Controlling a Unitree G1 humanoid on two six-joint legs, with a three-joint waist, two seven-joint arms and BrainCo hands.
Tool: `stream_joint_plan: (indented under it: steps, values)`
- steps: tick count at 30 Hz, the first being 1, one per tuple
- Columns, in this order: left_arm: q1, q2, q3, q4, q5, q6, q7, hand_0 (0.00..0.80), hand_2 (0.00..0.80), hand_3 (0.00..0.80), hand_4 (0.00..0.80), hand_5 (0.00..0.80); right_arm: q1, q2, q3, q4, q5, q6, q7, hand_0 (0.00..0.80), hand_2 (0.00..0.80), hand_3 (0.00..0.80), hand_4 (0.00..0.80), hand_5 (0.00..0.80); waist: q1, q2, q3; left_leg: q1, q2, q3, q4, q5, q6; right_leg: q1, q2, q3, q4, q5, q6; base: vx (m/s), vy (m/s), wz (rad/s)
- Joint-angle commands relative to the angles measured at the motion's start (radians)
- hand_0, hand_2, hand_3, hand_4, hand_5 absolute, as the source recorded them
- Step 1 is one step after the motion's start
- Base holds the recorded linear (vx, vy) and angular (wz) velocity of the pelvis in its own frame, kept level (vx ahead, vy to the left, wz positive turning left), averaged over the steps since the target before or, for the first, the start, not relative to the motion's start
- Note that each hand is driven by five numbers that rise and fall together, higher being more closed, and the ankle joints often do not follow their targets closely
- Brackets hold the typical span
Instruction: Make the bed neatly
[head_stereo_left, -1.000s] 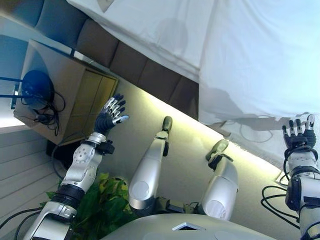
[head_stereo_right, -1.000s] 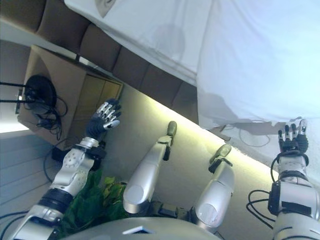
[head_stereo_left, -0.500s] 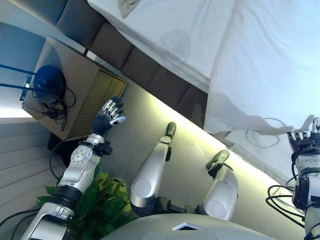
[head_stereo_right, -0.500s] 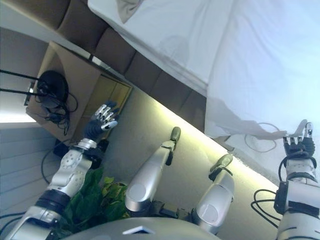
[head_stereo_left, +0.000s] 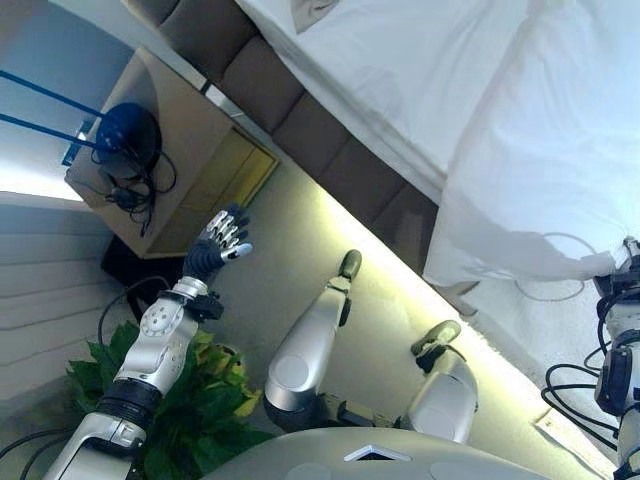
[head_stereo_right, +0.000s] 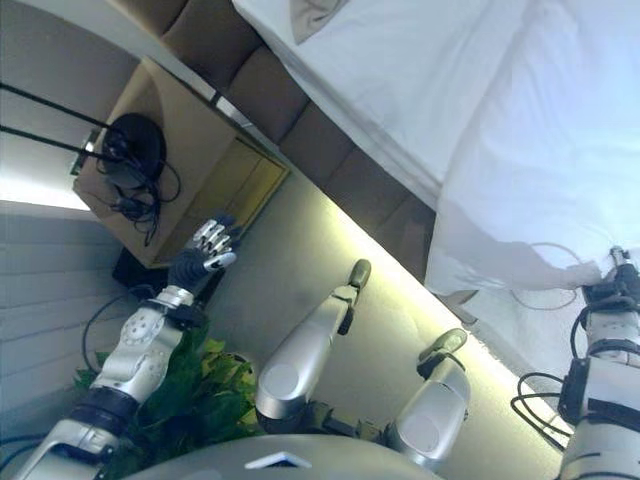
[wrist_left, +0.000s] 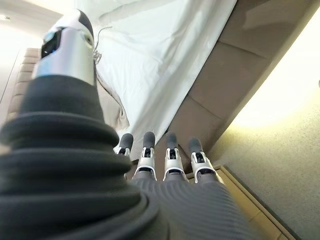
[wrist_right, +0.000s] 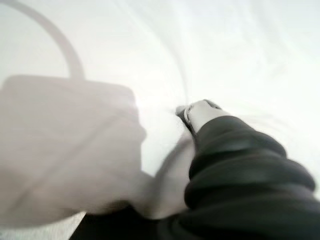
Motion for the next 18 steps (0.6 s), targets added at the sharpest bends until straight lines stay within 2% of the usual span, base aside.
stream_joint_plan:
  steps: [1,6,11,13,15,18]
  values:
    - [-0.005,0.036,0.013,-0.027,-0.008,-0.035,-0.018,0.0,0.0,0.0,0.0,0.0,0.01,0.062,0.057,-0.088,-0.06,-0.057,0.08,0.8,0.8,0.8,0.8,0.8,0.012,-0.057,-0.034,-0.046,0.057,0.009,0.084,-0.067,-0.055,0.023,-0.04,0.047,-0.105,0.133,0.04,0.0,-0.015,0.06]
    - [-0.005,0.019,0.03,-0.03,-0.013,-0.03,-0.029,0.0,0.0,0.0,0.0,0.0,0.044,0.182,0.097,-0.132,-0.062,-0.079,0.108,0.8,0.8,0.8,0.8,0.8,0.02,-0.056,-0.066,-0.002,0.051,0.001,0.054,-0.063,-0.057,0.087,-0.035,0.037,-0.148,0.137,0.04,0.019,0.024,0.01]
    - [0.009,-0.007,0.038,-0.027,-0.018,-0.023,-0.032,0.0,0.0,0.0,0.0,0.0,0.049,0.33,0.181,-0.197,-0.094,-0.125,0.046,0.8,0.8,0.8,0.8,0.8,0.05,-0.045,-0.114,0.068,0.038,-0.02,0.004,-0.057,-0.055,0.175,-0.046,0.009,-0.185,0.141,0.041,0.076,0.07,0.09]
    - [0.01,-0.008,0.039,-0.026,-0.019,-0.021,-0.031,0.0,0.0,0.0,0.0,0.0,0.049,0.336,0.185,-0.201,-0.099,-0.125,0.043,0.8,0.8,0.8,0.8,0.8,0.05,-0.045,-0.115,0.071,0.038,-0.021,0.002,-0.056,-0.055,0.178,-0.046,0.007,-0.186,0.141,0.041,0.055,0.034,0.15]
    - [0.026,-0.045,0.072,0.007,-0.02,-0.006,-0.032,0.0,0.0,0.0,0.0,0.0,0.043,0.45,0.294,-0.262,-0.171,-0.153,-0.05,0.8,0.8,0.8,0.8,0.8,0.078,-0.053,-0.154,0.124,0.028,-0.036,-0.026,-0.058,-0.055,0.238,-0.053,-0.01,-0.204,0.14,0.039,0.182,0.1,0.31]
    - [0.057,-0.082,0.117,0.02,0.024,0.004,-0.051,0.0,0.0,0.0,0.0,0.0,0.053,0.545,0.415,-0.336,-0.288,-0.145,-0.14,0.8,0.8,0.8,0.8,0.8,0.101,-0.062,-0.185,0.176,0.018,-0.051,-0.058,-0.053,-0.054,0.293,-0.06,-0.029,-0.221,0.144,0.041,0.157,0.09,0.32]
